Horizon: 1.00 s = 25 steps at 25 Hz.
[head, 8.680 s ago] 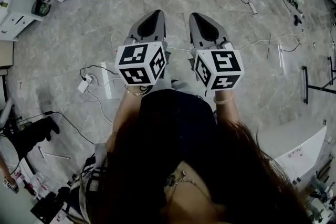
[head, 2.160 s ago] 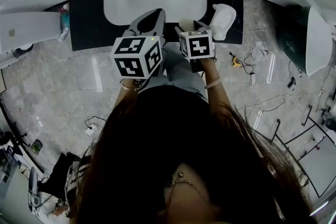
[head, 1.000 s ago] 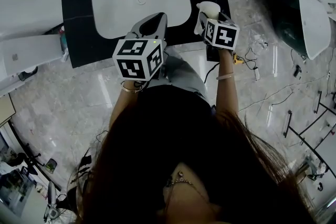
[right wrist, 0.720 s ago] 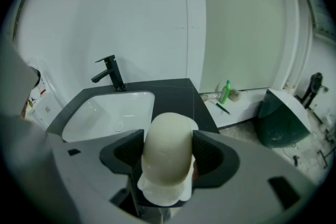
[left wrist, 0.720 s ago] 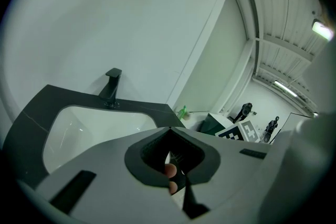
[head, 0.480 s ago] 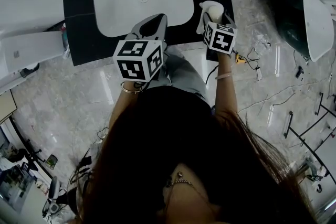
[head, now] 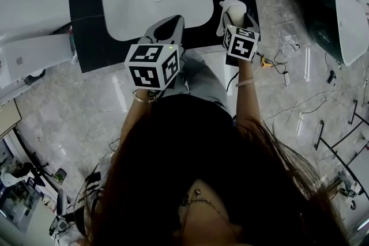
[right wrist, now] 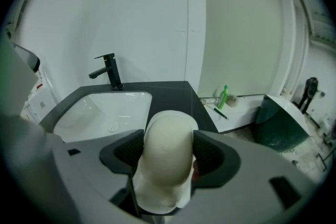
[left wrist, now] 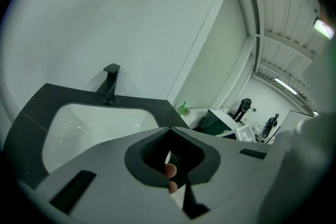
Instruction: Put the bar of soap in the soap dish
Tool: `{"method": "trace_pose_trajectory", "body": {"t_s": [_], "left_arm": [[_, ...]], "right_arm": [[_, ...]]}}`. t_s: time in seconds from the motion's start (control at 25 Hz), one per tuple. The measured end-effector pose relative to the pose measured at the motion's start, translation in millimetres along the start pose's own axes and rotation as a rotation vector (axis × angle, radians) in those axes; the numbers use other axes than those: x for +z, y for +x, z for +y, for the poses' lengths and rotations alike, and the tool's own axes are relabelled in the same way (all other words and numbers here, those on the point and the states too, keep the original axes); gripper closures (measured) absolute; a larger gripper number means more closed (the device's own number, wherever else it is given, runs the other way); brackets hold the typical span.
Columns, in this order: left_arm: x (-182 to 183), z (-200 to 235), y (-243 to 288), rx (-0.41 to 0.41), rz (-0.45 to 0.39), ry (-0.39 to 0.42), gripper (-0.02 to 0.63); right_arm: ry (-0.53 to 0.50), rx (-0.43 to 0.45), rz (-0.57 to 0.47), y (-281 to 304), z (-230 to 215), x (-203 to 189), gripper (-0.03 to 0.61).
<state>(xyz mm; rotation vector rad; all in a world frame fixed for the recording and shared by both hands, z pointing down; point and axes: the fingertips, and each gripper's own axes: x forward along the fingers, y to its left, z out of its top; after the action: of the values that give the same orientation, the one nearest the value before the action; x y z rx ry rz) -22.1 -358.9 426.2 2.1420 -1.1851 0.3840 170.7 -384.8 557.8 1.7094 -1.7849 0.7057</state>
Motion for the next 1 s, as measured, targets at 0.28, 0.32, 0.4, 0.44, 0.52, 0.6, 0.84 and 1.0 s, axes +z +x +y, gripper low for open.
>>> {"method": "trace_pose_trajectory", "body": {"t_s": [0.28, 0.32, 0.4, 0.44, 0.52, 0.6, 0.84, 1.0], "left_arm": [[0.3, -7.0, 2.8, -0.011, 0.008, 0.016, 0.618], [0.5, -7.6, 3.0, -0.013, 0.008, 0.018, 0.618], [0.8, -9.1, 3.0, -0.015, 0.008, 0.021, 0.618], [1.0, -9.9, 3.0, -0.017, 0.007, 0.023, 0.618], [1.9, -11.3, 2.6, -0.020, 0.004, 0.027, 0.618], [3.6, -12.7, 2.2, -0.024, 0.001, 0.031, 0.618], [8.6, -19.5, 0.6, -0.043, -0.016, 0.044, 0.618], [11.2, -25.6, -1.6, -0.058, -0.027, 0.055, 0.618]], "right_arm": [[-0.001, -0.005, -0.031, -1.0, -0.7, 3.0, 0.275], [-0.001, -0.003, -0.032, -0.9, -0.7, 3.9, 0.275], [-0.004, 0.002, -0.036, -1.5, -0.7, 5.9, 0.275], [-0.005, 0.004, -0.041, -2.6, -0.7, 7.7, 0.275], [0.000, 0.009, -0.058, -6.0, -0.4, 12.9, 0.275], [0.008, 0.013, -0.079, -11.1, -0.1, 19.8, 0.275], [0.061, 0.010, -0.160, -37.2, -7.9, 44.2, 0.275], [0.101, 0.011, -0.177, -58.0, -15.3, 52.1, 0.275]]}}
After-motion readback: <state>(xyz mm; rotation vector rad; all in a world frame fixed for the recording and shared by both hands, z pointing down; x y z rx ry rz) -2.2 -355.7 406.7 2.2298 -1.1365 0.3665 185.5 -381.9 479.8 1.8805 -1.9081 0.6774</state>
